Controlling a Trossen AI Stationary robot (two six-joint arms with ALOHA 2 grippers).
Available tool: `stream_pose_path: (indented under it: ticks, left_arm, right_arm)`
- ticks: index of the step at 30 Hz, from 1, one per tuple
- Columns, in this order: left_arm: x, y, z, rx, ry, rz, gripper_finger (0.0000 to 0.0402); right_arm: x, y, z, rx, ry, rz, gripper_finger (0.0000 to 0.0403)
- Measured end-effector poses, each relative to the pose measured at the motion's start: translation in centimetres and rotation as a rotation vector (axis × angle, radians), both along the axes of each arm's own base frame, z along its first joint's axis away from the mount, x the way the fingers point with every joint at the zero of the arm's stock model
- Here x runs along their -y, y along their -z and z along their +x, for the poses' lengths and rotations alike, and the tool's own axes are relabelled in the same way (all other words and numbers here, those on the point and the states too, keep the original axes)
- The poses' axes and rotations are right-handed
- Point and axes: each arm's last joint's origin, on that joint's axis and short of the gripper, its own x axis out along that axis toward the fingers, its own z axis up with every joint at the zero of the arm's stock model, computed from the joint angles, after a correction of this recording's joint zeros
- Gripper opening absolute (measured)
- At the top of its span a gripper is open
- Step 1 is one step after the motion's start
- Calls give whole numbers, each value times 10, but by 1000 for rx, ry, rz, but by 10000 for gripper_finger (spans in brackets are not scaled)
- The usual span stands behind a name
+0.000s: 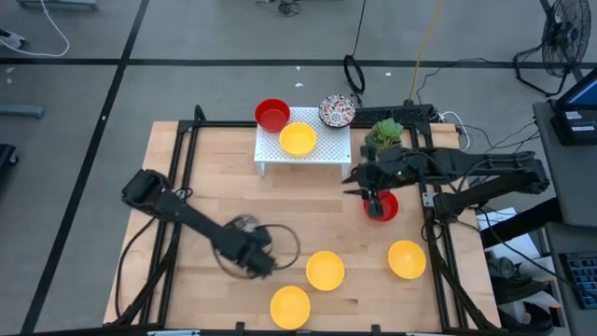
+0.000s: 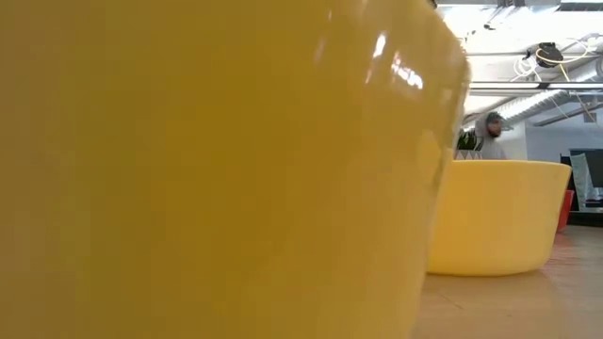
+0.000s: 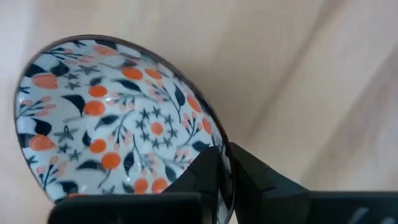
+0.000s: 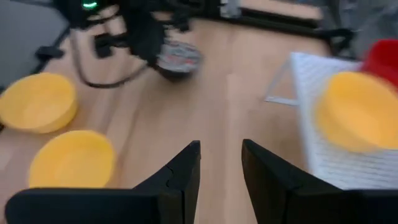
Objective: Pick & Place Mini bowls
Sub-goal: Stack the white patterned bowl on the other white patterned bowls on the shelf
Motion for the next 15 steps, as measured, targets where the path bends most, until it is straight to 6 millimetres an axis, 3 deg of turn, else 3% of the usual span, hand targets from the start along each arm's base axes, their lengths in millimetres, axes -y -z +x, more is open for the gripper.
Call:
stream_pose_path:
  ticks: [9, 15]
  left_arm:
    - [-63, -6, 57, 279, 151, 10, 15]
    - [-91, -11, 76, 401, 230, 29, 33]
  right_arm:
    - [-17, 66, 5, -22, -54, -7, 117]
    - [-31, 106, 1, -6, -116, -6, 139]
